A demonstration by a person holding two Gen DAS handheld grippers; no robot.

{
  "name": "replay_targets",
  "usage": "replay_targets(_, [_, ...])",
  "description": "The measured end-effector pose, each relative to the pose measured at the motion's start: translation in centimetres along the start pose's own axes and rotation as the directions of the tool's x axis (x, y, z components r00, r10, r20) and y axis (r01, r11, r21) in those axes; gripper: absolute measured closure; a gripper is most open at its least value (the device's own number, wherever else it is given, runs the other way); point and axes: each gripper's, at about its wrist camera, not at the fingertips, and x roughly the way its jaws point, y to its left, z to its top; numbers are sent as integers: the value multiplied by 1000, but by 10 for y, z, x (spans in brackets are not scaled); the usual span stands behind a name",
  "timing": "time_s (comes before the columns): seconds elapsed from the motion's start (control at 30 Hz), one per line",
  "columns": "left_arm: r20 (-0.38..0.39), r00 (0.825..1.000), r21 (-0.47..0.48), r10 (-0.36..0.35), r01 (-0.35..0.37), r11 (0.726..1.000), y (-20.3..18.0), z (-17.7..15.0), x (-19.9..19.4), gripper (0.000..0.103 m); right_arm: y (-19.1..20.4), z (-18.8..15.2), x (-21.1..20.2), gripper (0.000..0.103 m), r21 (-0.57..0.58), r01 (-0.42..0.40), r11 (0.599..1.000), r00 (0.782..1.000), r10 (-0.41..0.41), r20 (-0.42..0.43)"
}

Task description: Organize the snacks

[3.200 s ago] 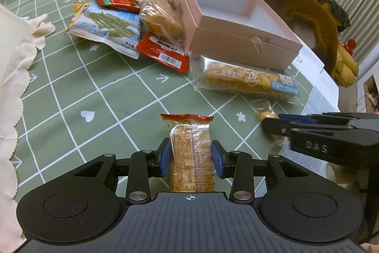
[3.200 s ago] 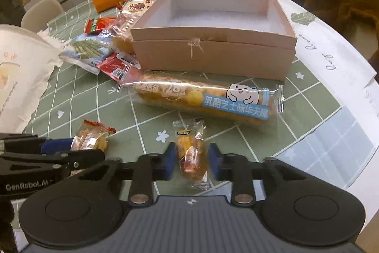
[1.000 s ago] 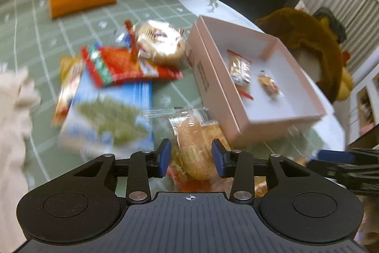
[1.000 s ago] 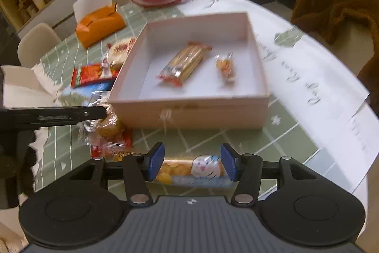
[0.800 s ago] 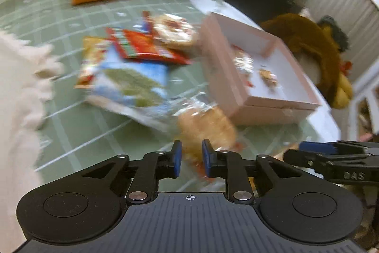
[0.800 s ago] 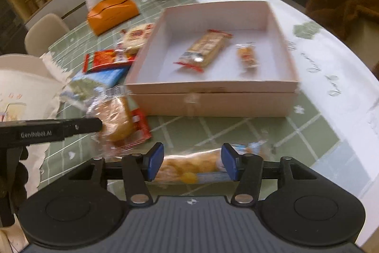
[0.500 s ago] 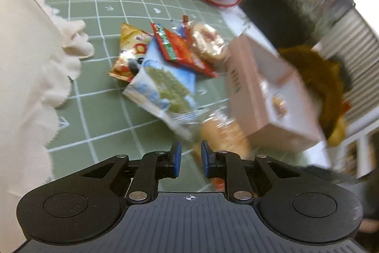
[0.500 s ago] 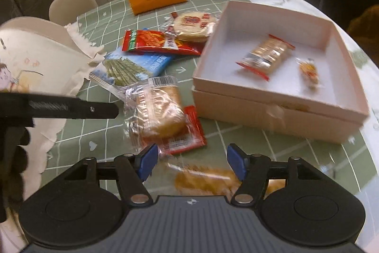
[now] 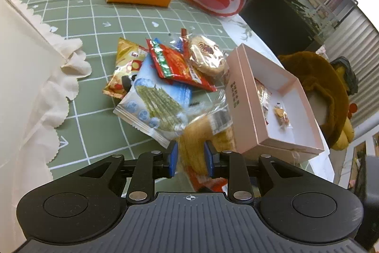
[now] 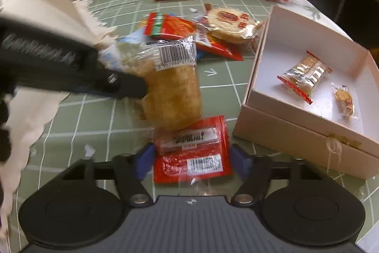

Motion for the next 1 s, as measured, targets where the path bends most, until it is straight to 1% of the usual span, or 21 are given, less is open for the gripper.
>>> replay_targets(0.03, [4,1000,-4,1,-1,1000,0,0,-1,75,-4,-3,-4,51,10,-8,1000,1000,8,0])
replay_targets(0.1, [17,1000,-18,7,-7,1000,0,2,-2,75,-14,-10,-14,58,40,-17,999,1000,17,-6])
replay_targets(0.13, [24,1000,-27,12,-11,1000,1,3,-2,75,-21,-14,-17,68,57,-30,998,999,31,-16])
replay_targets(0.17, [29,999,-35,16,-15,999,1,3,-3,75,-28,-19,-21,74,82,-45,996,998,47,-28])
replay_targets(0.2, [33,999,-42,17,-15,999,0,4,-3,75,-34,-24,-24,75,102,-41,994,999,44,-31])
replay_targets(0.27, [46,999,-35,16,-14,999,-5,5,-3,75,-44,-34,-32,75,111,-3,994,1000,6,-27])
replay_targets(0.33, [56,998,-13,-1,2,1000,-16,7,-2,75,-51,-43,-38,75,117,30,993,999,-27,-32])
replay_targets(0.4, [61,998,31,-14,13,999,-31,10,3,75,-60,-50,-43,75,134,47,990,999,-44,-32])
replay_targets(0.43, [60,998,62,-6,2,998,-38,12,8,75,-63,-52,-45,75,143,54,988,998,-50,-32])
replay_targets(0.5, [62,997,122,41,-48,991,-50,13,20,75,-69,-55,-48,75,161,64,985,998,-60,-31])
replay_targets(0.57, [56,996,161,73,-81,984,-56,14,34,75,-74,-56,-50,75,179,65,982,998,-60,-31])
replay_targets(0.6, [49,996,172,81,-88,981,-57,13,41,75,-75,-57,-51,74,187,61,980,998,-56,-32])
replay_targets(0.63, [45,995,188,90,-97,977,-58,12,46,75,-75,-57,-52,69,193,54,980,998,-48,-35])
replay_targets(0.67, [46,994,209,98,-105,972,-59,10,50,75,-74,-57,-52,57,196,45,980,999,-39,-37])
replay_targets(0.7, [52,993,231,110,-119,966,-61,7,52,75,-72,-56,-52,49,195,39,980,999,-33,-33])
replay_targets(0.73, [57,992,259,116,-127,957,-63,5,51,75,-68,-54,-52,37,186,37,982,999,-32,-25])
replay_targets(0.77, [54,992,284,115,-126,950,-65,1,50,75,-63,-53,-53,34,166,36,985,999,-34,-16])
replay_targets(0.9, [17,996,378,93,-93,921,-69,-16,42,75,-45,-46,-45,32,124,25,992,1000,-22,-21])
replay_targets(1.0, [-5,997,390,78,-70,918,-66,-24,35,74,-36,-42,-33,32,126,15,992,999,-11,-31])
